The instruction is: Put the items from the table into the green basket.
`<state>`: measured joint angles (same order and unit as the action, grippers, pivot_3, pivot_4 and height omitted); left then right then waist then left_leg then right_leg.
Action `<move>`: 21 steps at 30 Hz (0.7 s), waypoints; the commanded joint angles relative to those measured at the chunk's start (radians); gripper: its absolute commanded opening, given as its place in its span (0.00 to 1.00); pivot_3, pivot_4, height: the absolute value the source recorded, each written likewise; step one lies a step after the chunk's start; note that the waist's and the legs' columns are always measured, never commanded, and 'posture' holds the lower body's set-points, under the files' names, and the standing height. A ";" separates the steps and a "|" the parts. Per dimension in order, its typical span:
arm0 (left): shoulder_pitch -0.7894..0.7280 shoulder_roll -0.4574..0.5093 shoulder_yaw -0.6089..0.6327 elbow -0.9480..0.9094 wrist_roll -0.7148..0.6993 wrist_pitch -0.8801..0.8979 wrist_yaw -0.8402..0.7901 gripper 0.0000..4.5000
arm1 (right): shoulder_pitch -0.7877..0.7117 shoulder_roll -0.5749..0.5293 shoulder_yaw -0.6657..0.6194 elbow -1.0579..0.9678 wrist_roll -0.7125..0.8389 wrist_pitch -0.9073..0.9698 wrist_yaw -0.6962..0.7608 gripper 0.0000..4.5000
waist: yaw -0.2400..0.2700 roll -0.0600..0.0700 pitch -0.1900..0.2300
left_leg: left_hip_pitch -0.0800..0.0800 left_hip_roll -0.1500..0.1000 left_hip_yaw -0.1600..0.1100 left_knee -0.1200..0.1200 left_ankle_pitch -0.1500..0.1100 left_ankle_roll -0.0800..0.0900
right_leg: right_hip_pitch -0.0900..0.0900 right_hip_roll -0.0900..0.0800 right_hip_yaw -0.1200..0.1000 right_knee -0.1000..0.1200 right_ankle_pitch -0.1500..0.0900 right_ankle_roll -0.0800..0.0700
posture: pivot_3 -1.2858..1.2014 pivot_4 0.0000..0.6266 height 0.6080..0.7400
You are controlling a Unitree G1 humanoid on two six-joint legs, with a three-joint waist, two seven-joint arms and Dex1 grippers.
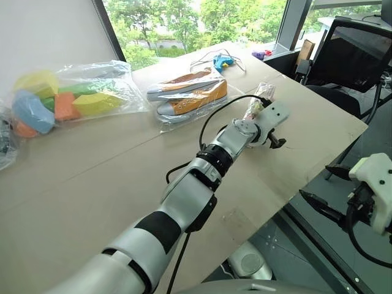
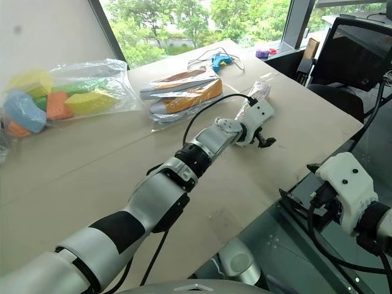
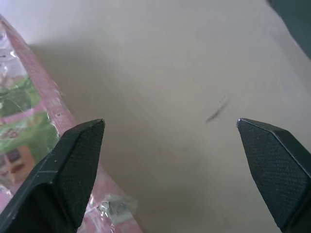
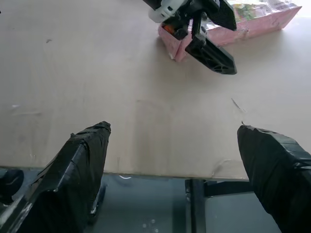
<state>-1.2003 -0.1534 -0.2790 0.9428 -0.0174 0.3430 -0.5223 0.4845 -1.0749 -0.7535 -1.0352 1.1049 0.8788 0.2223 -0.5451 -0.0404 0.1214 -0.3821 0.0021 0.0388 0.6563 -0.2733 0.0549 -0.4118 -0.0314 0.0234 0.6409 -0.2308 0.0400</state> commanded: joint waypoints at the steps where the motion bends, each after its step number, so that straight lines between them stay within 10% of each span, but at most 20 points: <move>1: 0.115 0.025 0.074 -0.386 -0.117 0.076 -0.087 0.99 | -0.073 -0.012 0.075 0.065 -0.195 -0.059 0.003 1.00 | -0.004 0.001 0.000 | 0.001 0.000 0.001 -0.002 0.000 0.000 | 0.000 0.000 0.001 0.000 0.000 0.000 | 0.29 0.18 1.00; 7: 0.425 0.258 0.182 -0.974 -0.289 0.384 -0.148 0.99 | -0.379 -0.247 0.380 0.527 -0.438 -0.304 0.454 1.00 | 0.005 0.003 0.012 | 0.009 0.000 0.009 -0.004 0.000 0.000 | 0.001 0.002 0.010 0.002 0.001 0.003 | 0.38 0.21 1.00; 10: 0.521 0.366 0.195 -1.108 -0.341 0.432 -0.216 0.99 | -0.629 -0.278 0.620 0.754 -0.606 -0.469 0.655 1.00 | 0.099 0.006 0.026 | 0.016 0.001 0.007 -0.003 0.001 -0.001 | 0.003 0.011 0.013 0.003 0.003 0.006 | 0.41 0.22 1.00; 15: 0.621 0.525 0.258 -1.189 -0.427 0.481 -0.292 0.99 | -1.221 -0.057 1.051 1.301 -1.072 -0.851 0.942 1.00 | 0.205 0.013 0.033 | 0.018 0.000 0.010 -0.003 0.001 -0.001 | -0.001 0.014 0.024 0.003 0.005 0.003 | 0.47 0.23 1.00; 21: 0.689 0.628 0.294 -1.315 -0.525 0.521 -0.319 0.99 | -1.505 0.091 1.201 1.682 -1.304 -1.129 1.053 1.00 | 0.360 0.021 0.038 | 0.009 0.002 0.008 -0.004 0.003 -0.005 | -0.013 0.011 0.022 0.007 0.008 -0.006 | 0.49 0.24 1.00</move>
<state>-0.5130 0.4660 -0.0080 -0.3095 -0.5002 0.8533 -0.8317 -0.9777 -0.9796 0.4473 0.5917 -0.1524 -0.1821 1.2582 -0.1852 -0.0195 0.1592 -0.3809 0.0044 0.0474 0.6532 -0.2699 0.0489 -0.4319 -0.0206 0.0458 0.6483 -0.2220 0.0329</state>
